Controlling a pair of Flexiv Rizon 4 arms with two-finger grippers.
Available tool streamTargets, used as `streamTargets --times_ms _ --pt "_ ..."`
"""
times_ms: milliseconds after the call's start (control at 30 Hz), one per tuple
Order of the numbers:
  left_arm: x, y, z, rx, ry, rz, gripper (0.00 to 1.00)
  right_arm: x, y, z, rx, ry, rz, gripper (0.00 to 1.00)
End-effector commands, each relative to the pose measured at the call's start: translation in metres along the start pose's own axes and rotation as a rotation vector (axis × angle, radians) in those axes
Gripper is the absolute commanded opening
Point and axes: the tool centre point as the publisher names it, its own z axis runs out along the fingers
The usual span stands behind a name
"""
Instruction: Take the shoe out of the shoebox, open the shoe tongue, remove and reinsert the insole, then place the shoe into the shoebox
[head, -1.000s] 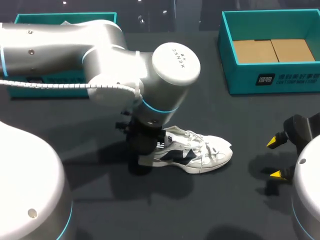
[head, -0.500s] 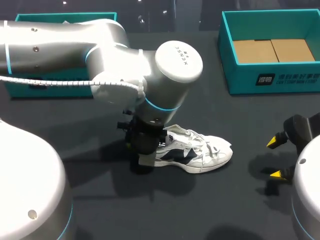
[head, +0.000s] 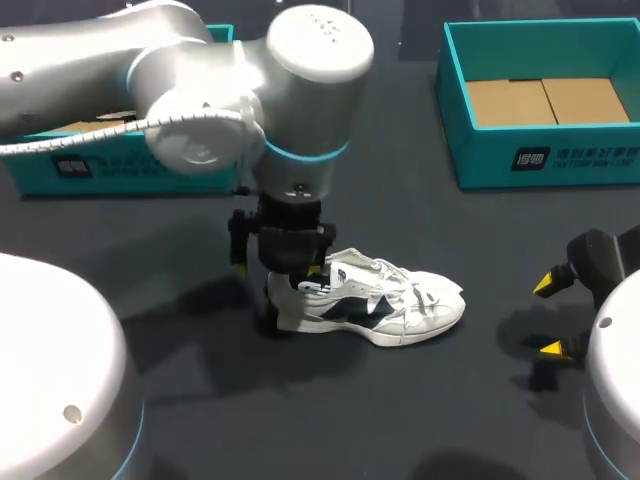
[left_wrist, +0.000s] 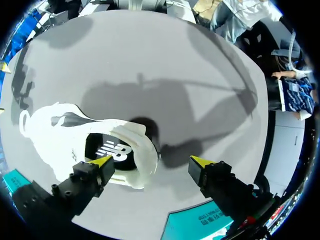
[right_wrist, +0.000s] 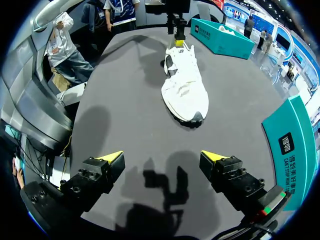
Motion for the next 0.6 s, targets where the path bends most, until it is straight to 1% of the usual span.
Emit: streamTargets --times_ms 33,167,233,400,500,533,600 --pt "0.050 0.001 -0.034 0.098 -0.163 -0.026 1.00 0.002 0.000 -0.001 0.001 -0.003 -0.001 1.00" --pt "0.065 -0.006 -0.042 0.198 -0.235 -0.057 1.00 0.002 0.000 -0.001 0.001 -0.003 -0.001 1.00" --pt "0.072 -0.011 -0.044 0.234 -0.272 -0.080 1.00 0.002 0.000 -0.001 0.001 -0.003 -0.001 1.00" --pt "0.086 -0.015 -0.041 0.369 -0.380 -0.185 1.00 0.002 0.000 -0.001 0.001 -0.003 -0.001 1.00" --pt "0.093 -0.014 -0.040 0.443 -0.418 -0.260 1.00 0.002 0.000 -0.001 0.001 -0.003 -0.001 1.00" --pt "0.096 -0.016 -0.040 0.462 -0.417 -0.273 1.00 0.002 0.000 -0.001 0.001 -0.003 -0.001 1.00" --pt "0.096 -0.016 -0.040 0.462 -0.417 -0.273 1.00 0.002 0.000 -0.001 0.001 -0.003 -0.001 1.00"
